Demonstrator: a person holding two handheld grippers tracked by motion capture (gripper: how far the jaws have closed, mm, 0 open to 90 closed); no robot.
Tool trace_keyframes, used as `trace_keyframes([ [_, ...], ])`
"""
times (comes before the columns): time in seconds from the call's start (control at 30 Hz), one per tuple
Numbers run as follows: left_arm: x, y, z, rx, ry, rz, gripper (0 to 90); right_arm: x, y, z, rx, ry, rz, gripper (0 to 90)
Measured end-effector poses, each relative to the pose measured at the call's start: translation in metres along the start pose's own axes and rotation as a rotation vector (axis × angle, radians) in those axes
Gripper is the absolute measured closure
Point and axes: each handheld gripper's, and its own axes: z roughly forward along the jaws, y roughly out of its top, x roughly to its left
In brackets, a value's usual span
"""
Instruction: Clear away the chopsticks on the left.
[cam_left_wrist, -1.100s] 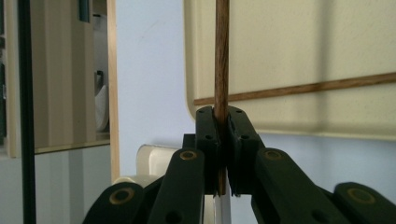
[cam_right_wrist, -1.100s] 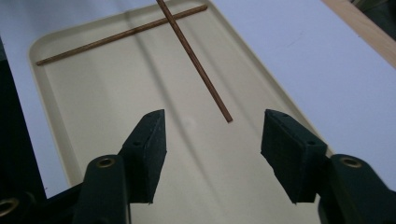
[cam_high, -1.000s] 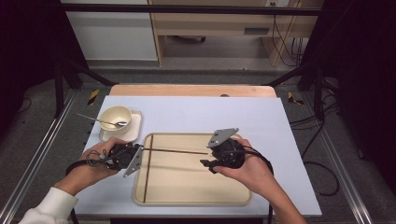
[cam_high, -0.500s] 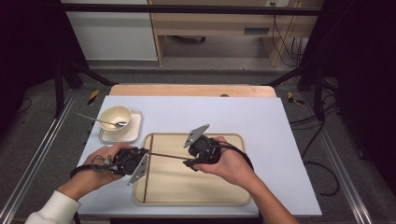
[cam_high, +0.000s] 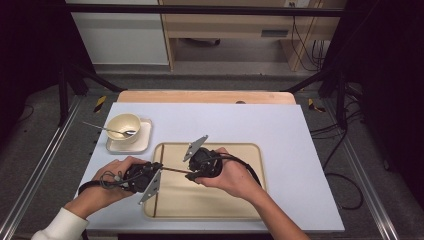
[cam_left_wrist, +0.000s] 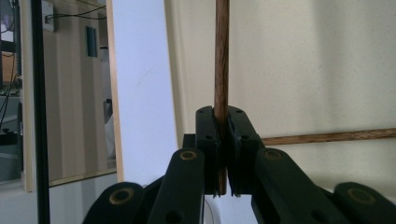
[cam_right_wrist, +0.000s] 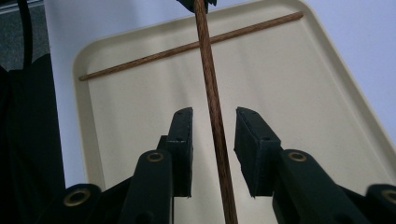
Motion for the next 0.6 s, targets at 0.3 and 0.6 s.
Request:
trace_keyframes([
  [0.3, -0.002, 0.001, -0.001, -0.006, -0.007, 0.001, 84.6, 0.005, 0.004, 0.011, 0.019, 0.007, -0.010, 76.6],
  [0.6, -0.005, -0.001, 0.000, -0.023, -0.007, -0.012, 84.5, 0.005, 0.005, 0.015, 0.018, 0.001, -0.014, 83.4],
])
